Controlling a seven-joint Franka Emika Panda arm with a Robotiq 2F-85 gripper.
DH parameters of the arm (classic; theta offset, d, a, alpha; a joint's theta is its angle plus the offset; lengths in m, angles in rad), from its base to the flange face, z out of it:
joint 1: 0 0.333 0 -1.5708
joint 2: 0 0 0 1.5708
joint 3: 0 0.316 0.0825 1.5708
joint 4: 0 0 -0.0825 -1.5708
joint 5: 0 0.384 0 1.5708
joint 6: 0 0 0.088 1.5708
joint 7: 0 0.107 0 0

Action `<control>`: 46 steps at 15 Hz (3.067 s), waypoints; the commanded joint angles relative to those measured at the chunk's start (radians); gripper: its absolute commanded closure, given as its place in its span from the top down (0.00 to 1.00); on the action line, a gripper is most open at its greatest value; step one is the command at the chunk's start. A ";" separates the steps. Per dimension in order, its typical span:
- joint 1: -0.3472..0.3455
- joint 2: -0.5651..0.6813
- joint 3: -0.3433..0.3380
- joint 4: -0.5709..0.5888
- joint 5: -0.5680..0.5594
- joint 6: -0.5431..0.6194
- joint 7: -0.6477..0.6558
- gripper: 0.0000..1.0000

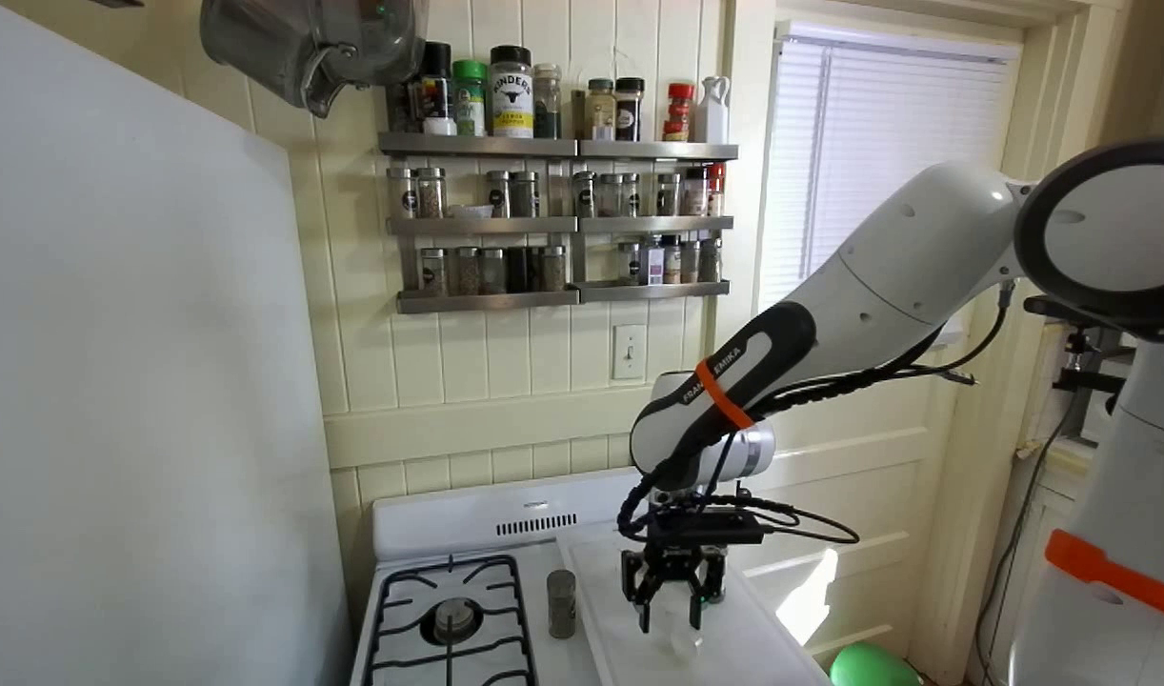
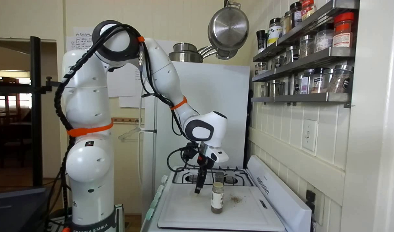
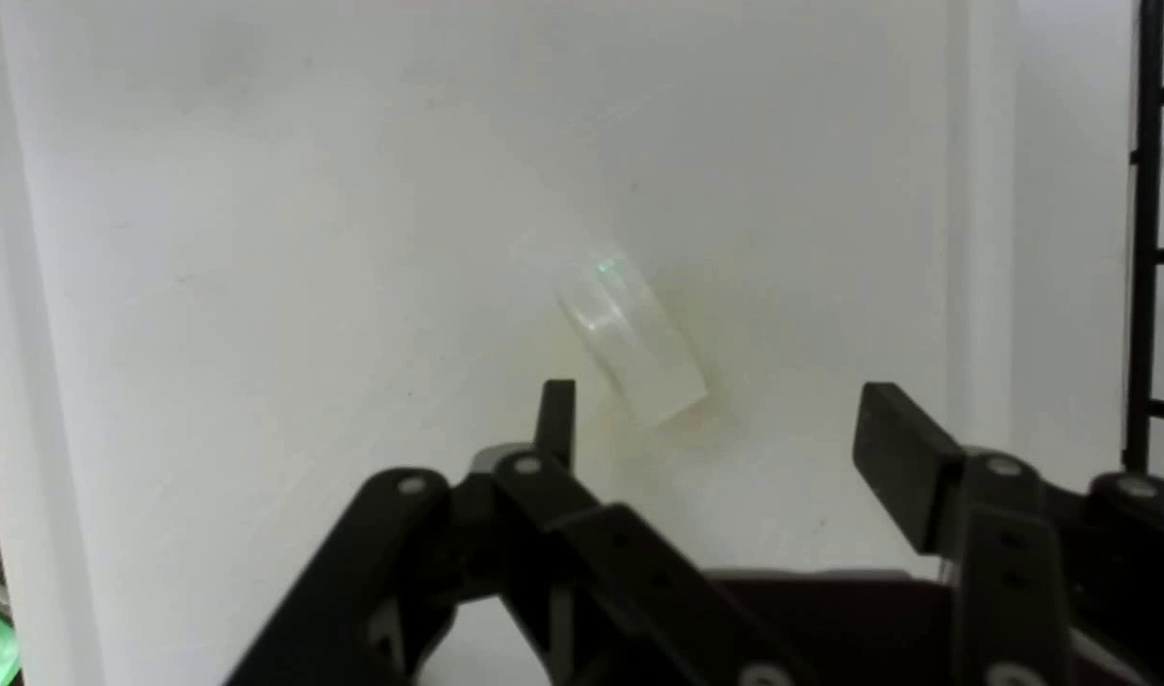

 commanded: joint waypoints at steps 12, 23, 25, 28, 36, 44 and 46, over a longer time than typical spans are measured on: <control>0.021 0.044 0.006 0.044 0.000 -0.018 0.003 0.73; 0.039 0.052 0.018 0.066 -0.005 -0.018 -0.003 0.72; 0.041 0.054 0.019 0.069 -0.003 -0.020 -0.007 0.70; 0.044 0.058 0.020 0.074 0.000 -0.023 -0.014 0.71; 0.033 0.003 0.004 0.033 -0.004 -0.019 0.005 0.70; 0.030 -0.064 -0.001 -0.040 0.018 -0.021 0.041 0.69; 0.023 -0.081 -0.007 -0.055 0.013 -0.022 0.050 0.68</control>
